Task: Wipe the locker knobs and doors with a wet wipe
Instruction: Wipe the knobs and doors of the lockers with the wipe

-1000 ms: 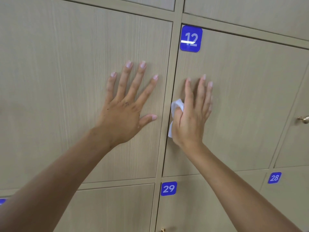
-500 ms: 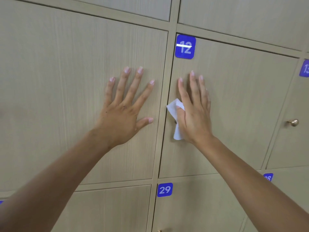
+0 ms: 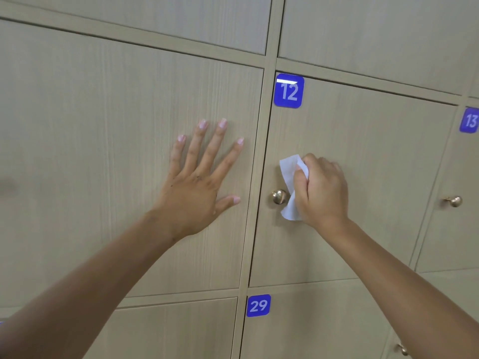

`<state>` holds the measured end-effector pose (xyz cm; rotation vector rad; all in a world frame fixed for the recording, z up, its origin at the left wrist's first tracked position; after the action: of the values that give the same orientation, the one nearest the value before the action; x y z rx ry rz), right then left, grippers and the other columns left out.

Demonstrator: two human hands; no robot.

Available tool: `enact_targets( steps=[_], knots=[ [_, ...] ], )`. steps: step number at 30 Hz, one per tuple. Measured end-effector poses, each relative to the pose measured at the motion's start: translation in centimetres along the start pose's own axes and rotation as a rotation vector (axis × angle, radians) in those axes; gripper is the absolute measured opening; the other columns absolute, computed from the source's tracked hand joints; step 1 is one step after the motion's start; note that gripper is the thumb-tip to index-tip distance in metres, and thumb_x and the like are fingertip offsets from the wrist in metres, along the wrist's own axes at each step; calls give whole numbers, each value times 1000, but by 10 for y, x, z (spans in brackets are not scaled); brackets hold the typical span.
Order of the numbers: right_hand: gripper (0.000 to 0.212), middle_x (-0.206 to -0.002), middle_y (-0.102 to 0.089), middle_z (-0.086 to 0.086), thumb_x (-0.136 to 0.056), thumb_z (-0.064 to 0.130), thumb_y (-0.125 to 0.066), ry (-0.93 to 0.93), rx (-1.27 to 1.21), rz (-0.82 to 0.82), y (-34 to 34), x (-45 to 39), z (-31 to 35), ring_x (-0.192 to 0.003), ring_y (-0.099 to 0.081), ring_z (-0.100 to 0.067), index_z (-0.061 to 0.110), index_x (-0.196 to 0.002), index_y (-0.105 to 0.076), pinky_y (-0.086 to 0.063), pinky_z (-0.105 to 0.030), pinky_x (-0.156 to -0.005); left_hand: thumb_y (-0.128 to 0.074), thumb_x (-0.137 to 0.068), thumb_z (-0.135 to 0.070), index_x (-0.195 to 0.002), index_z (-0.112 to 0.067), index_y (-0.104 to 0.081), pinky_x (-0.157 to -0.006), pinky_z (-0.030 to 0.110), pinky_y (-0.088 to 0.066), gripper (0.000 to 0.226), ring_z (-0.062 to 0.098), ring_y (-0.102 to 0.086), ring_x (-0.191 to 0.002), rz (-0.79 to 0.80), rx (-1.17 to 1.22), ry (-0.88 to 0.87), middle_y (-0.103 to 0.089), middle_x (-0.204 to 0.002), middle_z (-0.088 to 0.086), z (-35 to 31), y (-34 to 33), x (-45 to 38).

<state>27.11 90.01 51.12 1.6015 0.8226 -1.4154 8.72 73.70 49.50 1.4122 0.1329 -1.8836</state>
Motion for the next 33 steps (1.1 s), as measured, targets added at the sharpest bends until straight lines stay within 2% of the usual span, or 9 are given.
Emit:
enact_targets(
  steps=[6,11,15,18,21,24,28,30,33],
  knots=[
    [18,-58,-39,3,-102,18,-44,-183,-203,171,4,-23,2,-58,-43,-28,16,-86,-39,-30,-36,-52,-43,-96,-68,-165,-31,-16,-124,60,0,83,38,1,-159,-3,3,17,-1,-173,12,17,14,-16],
    [30,-58,-40,2,-104,26,-41,-226,-365,87,19,-61,16,-54,-40,-22,25,-74,-36,-36,-37,-51,-38,-94,-66,-164,-29,-17,-123,60,-4,81,40,2,-158,-42,1,-8,1,-173,14,41,37,-61],
    [22,-73,-57,-20,-99,24,-36,-265,-455,47,27,-103,21,-66,-51,-37,9,-88,-48,-45,-47,-57,-39,-92,-66,-164,-28,-17,-125,60,-9,84,38,1,-159,-88,13,-3,1,-173,14,60,53,-99],
    [18,-70,-46,-11,-93,22,-33,-276,-515,-4,31,-138,23,-64,-38,-27,7,-84,-38,-34,-38,-58,-38,-92,-68,-165,-30,-13,-125,58,-8,85,36,3,-159,-110,15,7,3,-173,11,75,65,-126],
    [18,-75,-50,-12,-88,25,-30,-259,-554,-25,40,-175,25,-66,-39,-25,9,-84,-38,-34,-36,-63,-36,-93,-68,-165,-33,-6,-126,55,-3,85,34,9,-159,-121,38,16,9,-173,8,86,75,-149],
    [19,-68,-46,-2,-97,23,-34,-204,-525,-30,53,-211,28,-60,-38,-20,18,-79,-36,-32,-35,-58,-39,-97,-68,-164,-36,-1,-127,53,2,84,30,16,-158,-127,57,36,15,-173,5,95,83,-166],
    [14,-78,-54,1,-102,24,-43,-85,-492,-42,68,-259,25,-66,-49,-16,11,-100,-49,-38,-32,-59,-29,-88,-79,-163,-39,5,-127,51,5,91,30,19,-158,-85,67,67,19,-172,3,101,80,-178],
    [14,-77,-54,10,-102,25,-50,-64,-508,-60,73,-281,23,-65,-51,0,13,-95,-52,-37,-16,-55,-17,-82,-84,-162,-42,7,-127,51,6,94,29,21,-157,-59,86,87,21,-171,2,103,75,-180],
    [22,-69,-51,15,-97,19,-60,-94,-512,-95,78,-308,18,-54,-47,14,18,-79,-48,-35,-6,-52,-9,-81,-86,-161,-43,10,-126,50,8,93,29,21,-157,-57,74,98,22,-171,2,104,68,-179]
  ],
)
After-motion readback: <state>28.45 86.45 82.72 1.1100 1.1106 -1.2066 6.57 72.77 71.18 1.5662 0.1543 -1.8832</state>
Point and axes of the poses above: each hand's wrist, its own x-axis away from the middle knuckle, its own y-axis out of the back of the hand, z = x × y, the point moved 1 cm from there along -x, towards the middle knuckle
